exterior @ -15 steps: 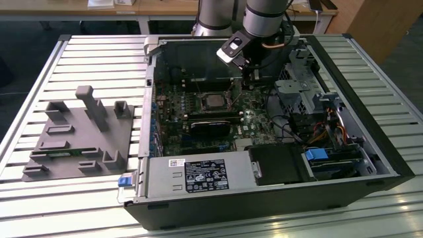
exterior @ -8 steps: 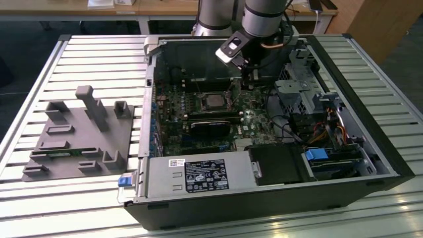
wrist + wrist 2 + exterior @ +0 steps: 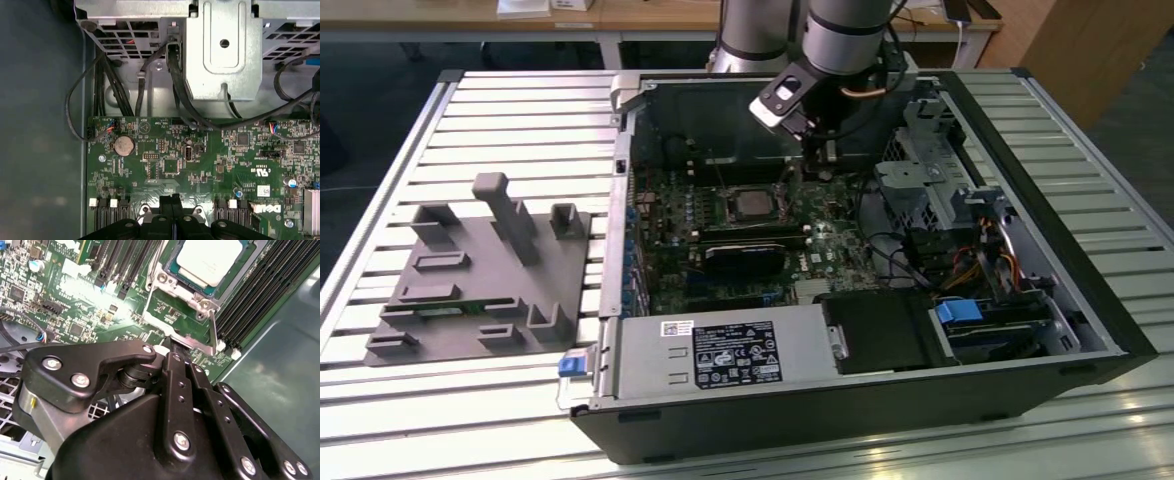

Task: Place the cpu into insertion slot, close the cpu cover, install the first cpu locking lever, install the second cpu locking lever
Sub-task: 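Close the cpu cover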

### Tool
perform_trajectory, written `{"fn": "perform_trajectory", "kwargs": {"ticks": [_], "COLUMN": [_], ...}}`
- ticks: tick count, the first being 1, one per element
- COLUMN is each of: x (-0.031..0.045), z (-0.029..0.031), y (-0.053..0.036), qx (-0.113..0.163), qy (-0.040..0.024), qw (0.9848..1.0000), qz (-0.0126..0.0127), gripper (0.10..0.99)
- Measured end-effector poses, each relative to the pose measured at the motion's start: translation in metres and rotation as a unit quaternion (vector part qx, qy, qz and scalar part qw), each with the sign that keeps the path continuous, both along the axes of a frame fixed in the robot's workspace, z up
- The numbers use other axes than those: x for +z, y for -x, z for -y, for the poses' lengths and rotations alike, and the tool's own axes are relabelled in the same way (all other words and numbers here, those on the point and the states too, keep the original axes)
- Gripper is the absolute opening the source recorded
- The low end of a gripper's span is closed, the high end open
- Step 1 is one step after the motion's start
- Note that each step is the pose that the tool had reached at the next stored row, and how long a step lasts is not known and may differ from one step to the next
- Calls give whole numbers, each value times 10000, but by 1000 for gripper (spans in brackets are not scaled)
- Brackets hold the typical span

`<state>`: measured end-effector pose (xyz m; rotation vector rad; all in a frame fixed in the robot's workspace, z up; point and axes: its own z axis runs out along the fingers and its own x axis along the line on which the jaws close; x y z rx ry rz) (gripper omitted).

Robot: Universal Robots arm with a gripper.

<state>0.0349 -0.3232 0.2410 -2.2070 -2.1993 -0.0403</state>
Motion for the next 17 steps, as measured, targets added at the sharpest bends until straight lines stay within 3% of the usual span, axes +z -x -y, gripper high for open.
{"fn": "perform_trajectory", "kwargs": {"ticks": [17], "x": [-33], "z": [-3], "y": [140], "qx": [0], "qy": [0], "qw": [10000], "qz": [0], "gripper": [106]}}
